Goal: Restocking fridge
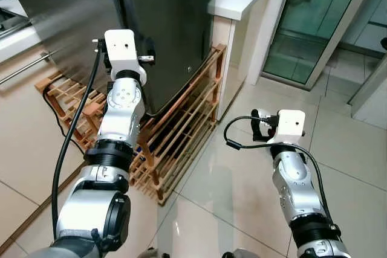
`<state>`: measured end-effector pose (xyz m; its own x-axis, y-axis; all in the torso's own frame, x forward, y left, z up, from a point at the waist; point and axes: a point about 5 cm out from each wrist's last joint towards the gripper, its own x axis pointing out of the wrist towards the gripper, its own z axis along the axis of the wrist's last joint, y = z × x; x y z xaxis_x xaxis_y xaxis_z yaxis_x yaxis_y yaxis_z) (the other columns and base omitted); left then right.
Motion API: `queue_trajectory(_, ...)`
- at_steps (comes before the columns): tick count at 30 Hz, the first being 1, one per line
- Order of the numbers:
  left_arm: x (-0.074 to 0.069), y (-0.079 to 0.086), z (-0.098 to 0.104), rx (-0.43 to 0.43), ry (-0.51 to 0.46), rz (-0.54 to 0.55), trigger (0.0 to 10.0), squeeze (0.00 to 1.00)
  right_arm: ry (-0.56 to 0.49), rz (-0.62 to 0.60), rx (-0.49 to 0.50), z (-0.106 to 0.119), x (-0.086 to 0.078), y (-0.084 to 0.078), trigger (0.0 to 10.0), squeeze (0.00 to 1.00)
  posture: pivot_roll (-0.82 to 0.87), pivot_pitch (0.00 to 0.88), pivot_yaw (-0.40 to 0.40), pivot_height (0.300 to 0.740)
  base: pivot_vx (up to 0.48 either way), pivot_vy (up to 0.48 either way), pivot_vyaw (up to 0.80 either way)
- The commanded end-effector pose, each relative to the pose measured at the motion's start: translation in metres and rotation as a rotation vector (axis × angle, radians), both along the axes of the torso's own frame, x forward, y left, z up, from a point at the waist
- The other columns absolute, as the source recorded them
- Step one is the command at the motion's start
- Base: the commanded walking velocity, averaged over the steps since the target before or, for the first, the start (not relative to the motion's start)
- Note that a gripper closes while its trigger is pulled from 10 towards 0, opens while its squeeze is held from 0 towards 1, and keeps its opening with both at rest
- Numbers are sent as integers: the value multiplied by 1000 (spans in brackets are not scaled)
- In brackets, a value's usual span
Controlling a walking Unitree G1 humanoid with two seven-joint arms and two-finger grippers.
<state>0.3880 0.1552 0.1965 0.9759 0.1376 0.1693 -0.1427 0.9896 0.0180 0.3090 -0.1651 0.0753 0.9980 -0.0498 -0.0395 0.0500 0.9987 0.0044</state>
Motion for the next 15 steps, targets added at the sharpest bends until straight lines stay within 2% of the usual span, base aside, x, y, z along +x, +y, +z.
queue_trajectory(1, 5, 0, 7, 6, -13, -1, 10000, 0, -7, 2, 4, 2, 1, -1, 10000, 0, -119, 0, 35, 740, 0, 0, 0)
queue_trajectory(3, 8, -2, 9, 9, -14, -10, 10000, 0, -6, 3, 3, 2, 1, -1, 10000, 0, -119, 0, 32, 740, 0, 0, 0)
queue_trajectory(4, 12, -9, 11, 15, -12, -41, 10000, 0, -6, 2, 2, 2, 1, -2, 10000, 0, -121, 0, 31, 740, 0, 0, 0)
queue_trajectory(10, 15, -13, 13, 11, -5, -50, 10000, 0, -6, 3, 0, 2, 1, -3, 10000, 0, -128, 0, 34, 740, 0, 0, 0)
queue_trajectory(15, 21, -25, 21, -12, -10, -86, 10000, 0, -7, 2, -2, 2, 0, -3, 10000, 0, -144, 0, 40, 740, 0, 0, 0)
